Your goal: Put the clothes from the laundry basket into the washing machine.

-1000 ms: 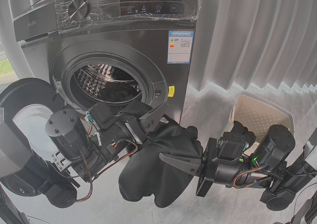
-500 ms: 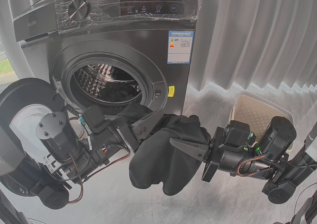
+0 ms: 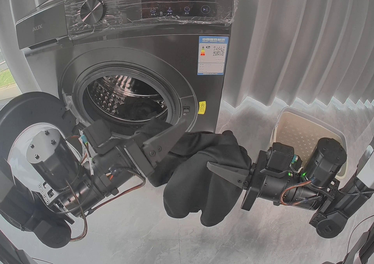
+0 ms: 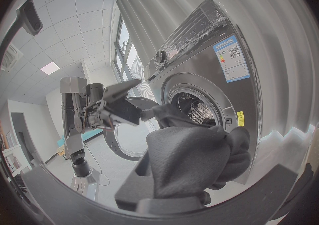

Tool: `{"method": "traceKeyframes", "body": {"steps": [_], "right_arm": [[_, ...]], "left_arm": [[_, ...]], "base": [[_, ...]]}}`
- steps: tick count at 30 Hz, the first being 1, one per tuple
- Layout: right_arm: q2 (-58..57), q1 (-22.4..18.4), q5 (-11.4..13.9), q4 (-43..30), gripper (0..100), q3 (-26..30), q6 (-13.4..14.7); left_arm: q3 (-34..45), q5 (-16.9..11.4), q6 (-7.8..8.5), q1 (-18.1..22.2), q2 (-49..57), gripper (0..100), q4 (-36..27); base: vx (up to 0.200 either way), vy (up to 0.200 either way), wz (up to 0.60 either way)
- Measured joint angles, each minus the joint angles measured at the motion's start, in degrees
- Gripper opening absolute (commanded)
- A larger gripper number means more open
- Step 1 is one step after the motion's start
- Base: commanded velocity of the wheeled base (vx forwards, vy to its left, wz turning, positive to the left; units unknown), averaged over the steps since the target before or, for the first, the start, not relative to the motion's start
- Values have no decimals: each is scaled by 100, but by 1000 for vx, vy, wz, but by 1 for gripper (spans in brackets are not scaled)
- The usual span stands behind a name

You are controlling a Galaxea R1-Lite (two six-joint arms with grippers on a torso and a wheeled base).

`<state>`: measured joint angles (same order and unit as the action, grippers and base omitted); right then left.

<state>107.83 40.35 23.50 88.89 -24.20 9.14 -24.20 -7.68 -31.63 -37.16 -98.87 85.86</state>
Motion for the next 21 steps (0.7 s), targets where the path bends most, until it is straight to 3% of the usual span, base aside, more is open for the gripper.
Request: {"method": "traceKeyframes", "body": {"steps": [6,15,21], "right_arm": [[46,-22,-7,1,0,-9,-9],[144,-37,-13,1,0,-13,-12],[188,-17,-13,6,0,-13,-17]], "left_arm": [[177,106,115,0,96,100,-1196],[286,130,158,-151,642,100,-3170],[249,106,189,-165,929,100,-3501]], "base": [[0,0,0],[0,0,0],[0,0,0]]}}
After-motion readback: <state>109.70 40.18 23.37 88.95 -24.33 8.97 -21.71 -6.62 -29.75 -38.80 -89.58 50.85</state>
